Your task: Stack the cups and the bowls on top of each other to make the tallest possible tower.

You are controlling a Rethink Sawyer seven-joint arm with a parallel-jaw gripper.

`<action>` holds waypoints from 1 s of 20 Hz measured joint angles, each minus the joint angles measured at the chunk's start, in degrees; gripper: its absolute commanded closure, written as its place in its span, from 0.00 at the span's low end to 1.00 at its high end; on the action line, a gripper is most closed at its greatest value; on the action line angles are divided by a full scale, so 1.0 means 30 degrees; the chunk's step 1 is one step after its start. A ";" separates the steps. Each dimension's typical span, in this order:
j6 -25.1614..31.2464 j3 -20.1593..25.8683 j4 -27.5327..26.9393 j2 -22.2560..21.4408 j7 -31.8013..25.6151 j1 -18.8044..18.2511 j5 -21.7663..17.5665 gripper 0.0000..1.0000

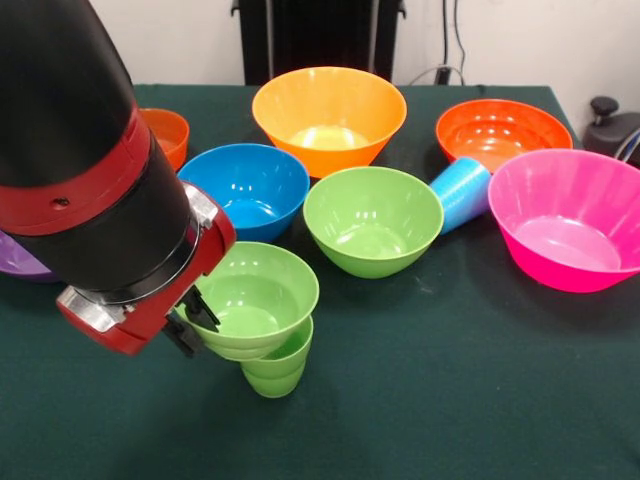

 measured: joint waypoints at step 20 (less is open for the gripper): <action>-0.0165 -0.2891 0.1187 -0.0027 0.0000 -0.0028 0.3731 1.00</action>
